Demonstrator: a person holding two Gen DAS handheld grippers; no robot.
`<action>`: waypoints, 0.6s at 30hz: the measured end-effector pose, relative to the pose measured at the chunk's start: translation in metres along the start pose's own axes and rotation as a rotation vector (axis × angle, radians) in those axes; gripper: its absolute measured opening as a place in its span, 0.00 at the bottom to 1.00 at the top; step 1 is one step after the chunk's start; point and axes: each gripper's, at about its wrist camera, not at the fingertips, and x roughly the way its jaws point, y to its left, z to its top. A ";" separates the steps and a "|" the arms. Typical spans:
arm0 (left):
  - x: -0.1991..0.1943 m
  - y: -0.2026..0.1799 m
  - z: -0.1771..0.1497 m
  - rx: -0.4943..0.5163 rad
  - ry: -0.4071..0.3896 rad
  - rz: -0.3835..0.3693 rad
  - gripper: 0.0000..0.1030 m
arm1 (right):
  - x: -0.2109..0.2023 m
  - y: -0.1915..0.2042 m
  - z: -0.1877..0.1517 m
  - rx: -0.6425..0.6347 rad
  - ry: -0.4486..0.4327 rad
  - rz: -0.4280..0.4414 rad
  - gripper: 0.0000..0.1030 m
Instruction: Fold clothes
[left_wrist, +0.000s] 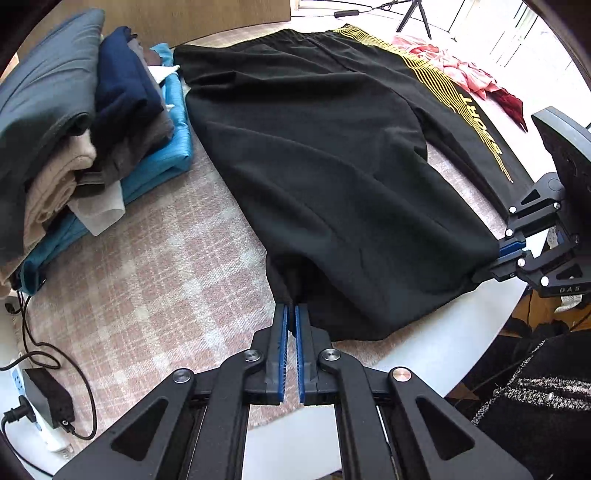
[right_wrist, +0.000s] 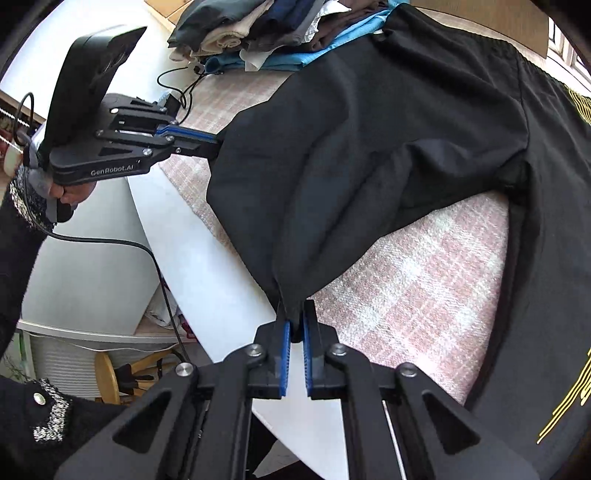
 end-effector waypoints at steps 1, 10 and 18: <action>-0.013 0.002 -0.007 -0.017 -0.011 -0.007 0.03 | -0.010 0.000 0.001 0.023 -0.013 0.045 0.06; -0.044 0.018 -0.079 -0.143 0.084 -0.075 0.07 | -0.023 0.001 -0.016 0.153 0.095 0.169 0.33; -0.059 -0.022 -0.061 -0.127 -0.022 -0.067 0.04 | -0.104 -0.069 -0.065 0.311 -0.162 -0.077 0.33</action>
